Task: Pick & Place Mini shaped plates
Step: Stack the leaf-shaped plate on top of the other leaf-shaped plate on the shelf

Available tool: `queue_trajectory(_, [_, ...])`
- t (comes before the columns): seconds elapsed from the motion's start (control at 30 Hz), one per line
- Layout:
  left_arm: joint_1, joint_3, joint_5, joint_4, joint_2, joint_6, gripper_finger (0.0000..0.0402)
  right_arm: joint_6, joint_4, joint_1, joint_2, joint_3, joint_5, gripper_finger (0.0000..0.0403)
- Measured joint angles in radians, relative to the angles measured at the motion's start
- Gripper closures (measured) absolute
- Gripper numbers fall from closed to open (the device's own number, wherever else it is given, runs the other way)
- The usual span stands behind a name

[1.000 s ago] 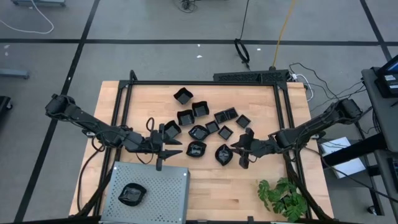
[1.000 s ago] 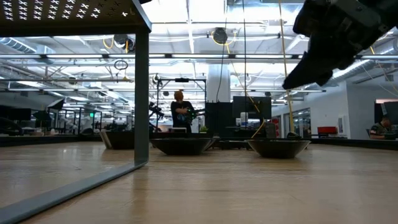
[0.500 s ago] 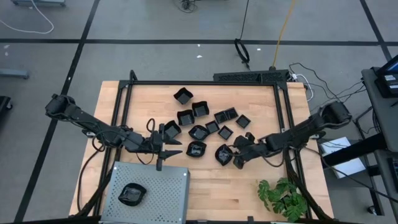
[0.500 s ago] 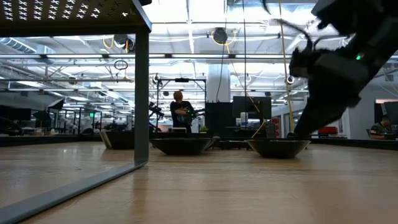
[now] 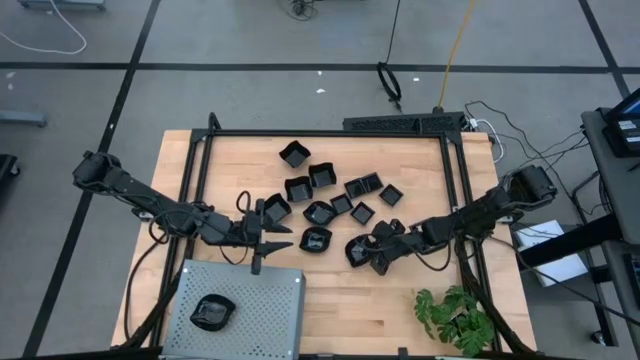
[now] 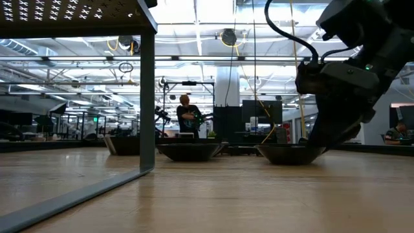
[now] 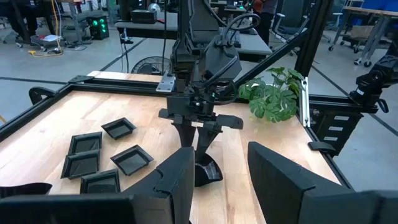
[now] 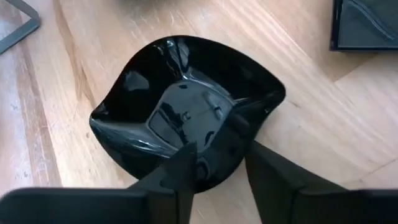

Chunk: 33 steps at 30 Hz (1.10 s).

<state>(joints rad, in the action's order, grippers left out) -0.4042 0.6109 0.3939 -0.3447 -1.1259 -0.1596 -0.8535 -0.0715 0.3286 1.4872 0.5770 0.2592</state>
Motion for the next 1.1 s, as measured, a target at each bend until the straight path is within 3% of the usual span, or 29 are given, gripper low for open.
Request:
queue_trajectory(0.3, [0.0,0.0,0.0,-0.001,0.0,0.0,0.0247,0.031,-0.01,-0.002,0.0,0.0,0.002,0.0392])
queue_trajectory(0.53, [0.0,0.0,0.0,-0.017,0.0,-0.01,0.0247,0.242,-0.082,-0.002,-0.007,0.001,0.003,0.0398])
queue_trajectory(0.73, [0.011,0.0,-0.001,-0.117,0.0,-0.006,0.0247,0.427,-0.29,-0.002,-0.021,0.001,0.04,0.0402])
queue_trajectory(0.87, [0.021,0.0,0.0,-0.144,-0.007,-0.006,0.0247,0.632,-0.401,-0.002,-0.054,0.0,0.222,0.0402])
queue_trajectory(1.03, [0.05,0.0,0.041,-0.232,-0.091,0.033,0.0246,1.011,-0.61,-0.002,-0.076,0.001,0.6,0.0402])
queue_trajectory(1.1, [0.071,0.0,0.061,-0.304,-0.146,0.048,0.0237,1.165,-0.739,-0.008,-0.076,0.001,0.692,0.0402])
